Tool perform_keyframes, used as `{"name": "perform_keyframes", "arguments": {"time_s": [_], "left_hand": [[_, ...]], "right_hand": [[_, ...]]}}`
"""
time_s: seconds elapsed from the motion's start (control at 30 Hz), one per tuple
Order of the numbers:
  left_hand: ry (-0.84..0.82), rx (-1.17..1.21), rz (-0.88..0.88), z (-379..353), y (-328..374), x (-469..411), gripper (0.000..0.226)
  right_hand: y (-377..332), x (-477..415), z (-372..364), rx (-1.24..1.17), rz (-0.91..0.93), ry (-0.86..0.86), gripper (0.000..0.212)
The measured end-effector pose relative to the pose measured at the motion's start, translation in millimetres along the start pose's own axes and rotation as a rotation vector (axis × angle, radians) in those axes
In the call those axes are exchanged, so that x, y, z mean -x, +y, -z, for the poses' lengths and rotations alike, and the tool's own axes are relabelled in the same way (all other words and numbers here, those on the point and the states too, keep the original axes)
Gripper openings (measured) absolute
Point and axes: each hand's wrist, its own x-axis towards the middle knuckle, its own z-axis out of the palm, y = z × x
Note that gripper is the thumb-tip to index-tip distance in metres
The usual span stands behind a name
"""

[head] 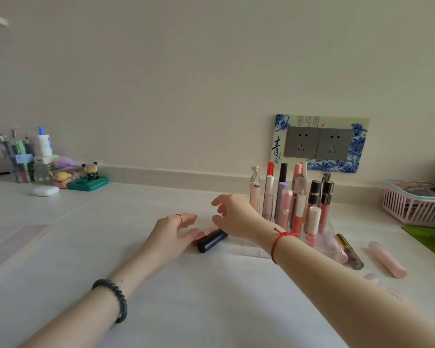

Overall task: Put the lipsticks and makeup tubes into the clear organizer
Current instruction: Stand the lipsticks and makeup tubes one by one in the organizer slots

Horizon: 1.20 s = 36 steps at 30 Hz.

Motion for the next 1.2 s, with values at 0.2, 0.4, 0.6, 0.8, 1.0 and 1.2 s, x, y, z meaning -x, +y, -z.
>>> {"name": "perform_keyframes", "arguments": {"time_s": [0.2, 0.4, 0.6, 0.8, 1.0, 1.2], "left_hand": [[-0.068, -0.019, 0.002, -9, -13, 1, 0.037], [-0.079, -0.044, -0.064, -4, -17, -1, 0.021], [-0.032, -0.018, -0.044, -5, -15, 1, 0.024], [0.067, 0.119, 0.034, -2, -8, 8, 0.033], [0.145, 0.361, 0.078, 1, 10, 16, 0.035], [0.098, 0.584, -0.022, -8, 59, 28, 0.029]], "right_hand": [[2, -20, -18, 0.160, -0.172, -0.128, 0.040], [-3, -29, -30, 0.199, -0.267, -0.131, 0.019], [0, -24, -27, 0.067, -0.250, -0.037, 0.031], [-1, -12, -21, -0.194, -0.108, 0.174, 0.037], [-8, 22, -3, -0.441, 0.132, 0.431, 0.039], [-4, 57, 30, -0.661, 0.172, 0.543, 0.037]]}}
